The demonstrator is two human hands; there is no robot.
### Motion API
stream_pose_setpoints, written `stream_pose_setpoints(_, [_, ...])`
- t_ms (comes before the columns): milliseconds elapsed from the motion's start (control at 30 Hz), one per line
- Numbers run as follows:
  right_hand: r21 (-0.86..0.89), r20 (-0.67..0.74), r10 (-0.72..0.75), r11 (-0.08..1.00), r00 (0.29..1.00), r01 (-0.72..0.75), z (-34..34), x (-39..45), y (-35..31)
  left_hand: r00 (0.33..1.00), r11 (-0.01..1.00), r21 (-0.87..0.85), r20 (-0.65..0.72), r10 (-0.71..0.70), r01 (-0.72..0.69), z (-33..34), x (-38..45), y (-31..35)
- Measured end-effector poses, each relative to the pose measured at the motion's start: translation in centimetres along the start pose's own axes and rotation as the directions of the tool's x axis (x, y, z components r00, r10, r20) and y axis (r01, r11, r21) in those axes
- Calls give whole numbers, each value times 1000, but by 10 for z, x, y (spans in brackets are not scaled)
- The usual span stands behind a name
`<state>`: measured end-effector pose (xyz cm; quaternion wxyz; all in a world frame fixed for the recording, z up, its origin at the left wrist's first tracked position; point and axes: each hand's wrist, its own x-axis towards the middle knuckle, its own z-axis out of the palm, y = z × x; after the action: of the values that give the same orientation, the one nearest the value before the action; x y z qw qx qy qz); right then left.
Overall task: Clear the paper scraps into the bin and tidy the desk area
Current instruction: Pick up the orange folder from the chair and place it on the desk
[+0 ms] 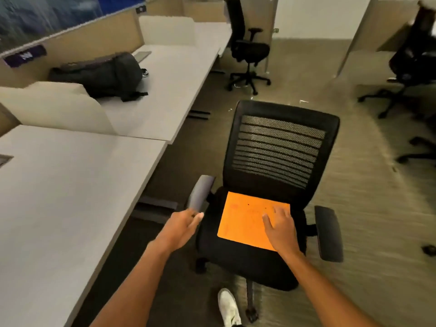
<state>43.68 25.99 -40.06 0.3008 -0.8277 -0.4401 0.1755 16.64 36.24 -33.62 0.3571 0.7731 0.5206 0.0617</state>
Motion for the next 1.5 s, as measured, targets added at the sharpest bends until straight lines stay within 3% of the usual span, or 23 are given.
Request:
stream_pose_setpoints(233, [-61, 109, 320, 947, 941, -315, 78, 21, 94, 954, 992, 111, 297, 29, -65, 73, 160, -21])
stream_pose_setpoints(367, [-52, 152, 446, 895, 882, -443, 125, 35, 120, 927, 973, 183, 368, 66, -142, 113, 246, -36])
stream_pose_setpoints(567, [100, 202, 638, 742, 744, -663, 193, 60, 142, 898, 954, 243, 438, 53, -175, 171, 346, -58])
stream_pose_setpoints(700, [224, 246, 770, 546, 589, -807, 228, 71, 152, 866, 921, 317, 498, 43, -228, 209, 397, -69])
stream_pose_setpoints(833, [358, 323, 877, 235, 357, -904, 255, 78, 162, 841, 862, 427, 540, 0, -274, 242, 435, -77])
stream_pose_setpoints(933, [480, 330, 934, -40, 138, -877, 271, 84, 171, 841, 802, 520, 539, -40, -295, 262, 456, -82])
stream_pose_setpoints(1000, [550, 358, 931, -153, 66, -821, 276, 88, 175, 845, 762, 567, 533, -50, -312, 271, 466, -85])
stream_pose_setpoints(1233, [684, 528, 848, -393, 45, -615, 282, 98, 177, 870, 741, 603, 490, -51, -295, 280, 483, -99])
stream_pose_setpoints(1367, [676, 565, 824, -436, 39, -594, 280, 100, 179, 795, 836, 516, 580, -179, -187, 268, 481, -107])
stream_pose_setpoints(1500, [679, 578, 812, -420, 85, -601, 267, 96, 172, 760, 907, 410, 620, -197, -99, 244, 459, -109])
